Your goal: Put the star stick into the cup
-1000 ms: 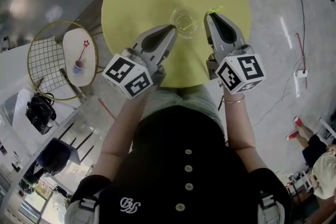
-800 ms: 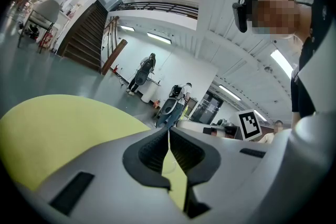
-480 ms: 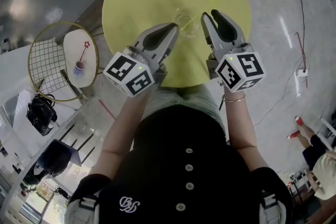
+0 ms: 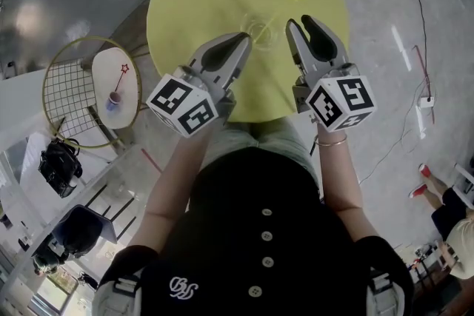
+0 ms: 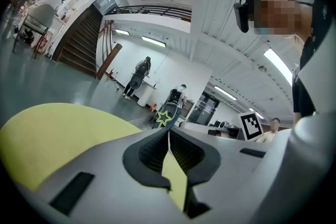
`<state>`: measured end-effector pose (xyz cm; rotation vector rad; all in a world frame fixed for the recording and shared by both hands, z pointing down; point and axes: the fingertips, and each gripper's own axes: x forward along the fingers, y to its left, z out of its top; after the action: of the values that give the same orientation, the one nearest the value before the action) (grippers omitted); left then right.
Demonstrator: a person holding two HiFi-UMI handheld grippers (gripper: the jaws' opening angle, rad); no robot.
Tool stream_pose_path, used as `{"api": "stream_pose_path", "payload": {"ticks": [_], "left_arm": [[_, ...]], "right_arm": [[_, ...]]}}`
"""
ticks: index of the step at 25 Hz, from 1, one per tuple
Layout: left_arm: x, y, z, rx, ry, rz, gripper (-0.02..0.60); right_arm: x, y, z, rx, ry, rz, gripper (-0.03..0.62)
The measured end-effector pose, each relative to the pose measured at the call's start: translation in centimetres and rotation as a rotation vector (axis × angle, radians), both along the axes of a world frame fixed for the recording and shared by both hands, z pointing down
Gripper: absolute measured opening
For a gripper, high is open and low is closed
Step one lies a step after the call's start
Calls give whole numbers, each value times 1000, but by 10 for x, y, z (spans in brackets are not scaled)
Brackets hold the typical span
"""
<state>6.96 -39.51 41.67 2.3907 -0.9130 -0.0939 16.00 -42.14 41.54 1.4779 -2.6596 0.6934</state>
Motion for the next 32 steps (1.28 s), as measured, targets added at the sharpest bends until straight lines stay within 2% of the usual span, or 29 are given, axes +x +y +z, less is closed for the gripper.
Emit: {"api": "stream_pose_path", "payload": {"ticks": [5, 19, 25, 32], "left_arm": [[-1, 7, -10, 39, 11, -8, 20], [6, 30, -29, 81, 21, 5, 20], [4, 29, -32, 95, 21, 3, 20], [8, 31, -32, 98, 21, 16, 20]], "right_arm": [[-2, 10, -8, 21, -2, -5, 113], [-10, 43, -33, 68, -62, -51, 119], [-13, 49, -37, 84, -37, -86, 14], [-17, 57, -34, 70, 4, -107, 3]]}}
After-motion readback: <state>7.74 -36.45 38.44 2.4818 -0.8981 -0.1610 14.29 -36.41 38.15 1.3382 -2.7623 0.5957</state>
